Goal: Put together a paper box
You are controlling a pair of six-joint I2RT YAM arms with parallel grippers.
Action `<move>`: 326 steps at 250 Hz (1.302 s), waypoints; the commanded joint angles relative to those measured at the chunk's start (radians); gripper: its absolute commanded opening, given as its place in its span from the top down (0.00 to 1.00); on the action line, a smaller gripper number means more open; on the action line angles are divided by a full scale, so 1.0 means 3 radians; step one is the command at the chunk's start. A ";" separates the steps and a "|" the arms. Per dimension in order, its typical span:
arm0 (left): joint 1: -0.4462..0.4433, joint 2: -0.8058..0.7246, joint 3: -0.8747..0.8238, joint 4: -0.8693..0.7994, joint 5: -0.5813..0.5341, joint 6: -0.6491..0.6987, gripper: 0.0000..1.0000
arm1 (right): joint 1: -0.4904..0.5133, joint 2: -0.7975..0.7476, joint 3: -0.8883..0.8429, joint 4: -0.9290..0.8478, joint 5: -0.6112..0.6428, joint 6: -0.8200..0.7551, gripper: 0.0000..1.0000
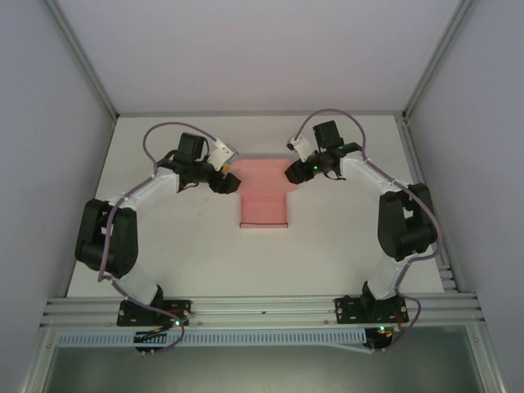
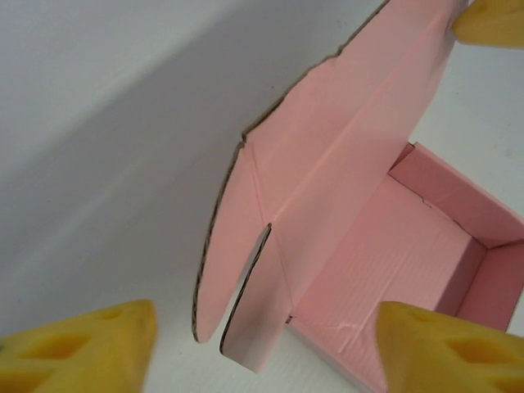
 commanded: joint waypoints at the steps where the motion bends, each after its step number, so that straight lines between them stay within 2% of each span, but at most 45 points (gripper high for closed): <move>1: 0.0003 -0.0005 0.0095 -0.0050 0.0161 0.0071 0.39 | 0.0002 -0.0014 0.0025 -0.0166 -0.0266 -0.0091 0.59; 28: -0.0010 0.0037 0.0132 -0.0078 0.0211 0.0063 0.43 | 0.0000 -0.0043 -0.0013 -0.0125 -0.0273 -0.0075 0.67; 53: -0.0020 0.0053 0.0127 -0.0086 0.0223 0.0080 0.57 | 0.0006 -0.0054 -0.0024 -0.0131 -0.0240 -0.0055 0.80; 101: -0.0093 0.0114 0.0219 -0.0195 0.0227 0.0135 0.75 | 0.0006 -0.0107 -0.0074 -0.0062 -0.0276 0.0004 0.87; 141: -0.0145 0.0140 0.0200 -0.0128 0.0223 0.0091 0.77 | 0.0006 -0.0222 -0.0189 0.0105 -0.0240 0.0090 0.92; 168: -0.0150 0.0155 0.0210 -0.0119 0.0181 0.0040 0.87 | 0.0005 -0.0322 -0.0303 0.0234 -0.0207 0.0165 0.95; 181: -0.0153 0.0143 0.0201 -0.0114 0.0145 0.0006 0.88 | 0.0007 -0.0370 -0.0351 0.0285 -0.0168 0.0198 0.96; 202: -0.0161 0.0122 0.0182 -0.0127 0.0071 -0.0029 0.88 | 0.0012 -0.0449 -0.0434 0.0346 -0.0103 0.0282 0.98; 251: -0.0204 0.0078 0.0080 -0.0085 0.0024 -0.0086 0.78 | 0.0009 -0.0700 -0.0725 0.0645 -0.0132 0.0421 1.00; 267: -0.0214 0.0083 0.0082 -0.0079 0.0011 -0.0113 0.79 | 0.0012 -0.0736 -0.0752 0.0662 -0.0133 0.0437 1.00; 291: -0.0237 0.0068 0.0098 -0.0034 -0.0009 -0.0148 0.91 | 0.0011 -0.0747 -0.0761 0.0649 -0.0132 0.0454 1.00; 301: -0.0255 0.0055 0.0110 -0.0001 -0.0052 -0.0182 1.00 | 0.0017 -0.0748 -0.0761 0.0639 -0.0125 0.0474 1.00; 326: -0.0347 -0.0001 0.0128 0.0208 -0.0477 -0.0538 1.00 | 0.0100 -0.0773 -0.0788 0.0721 0.0173 0.0676 1.00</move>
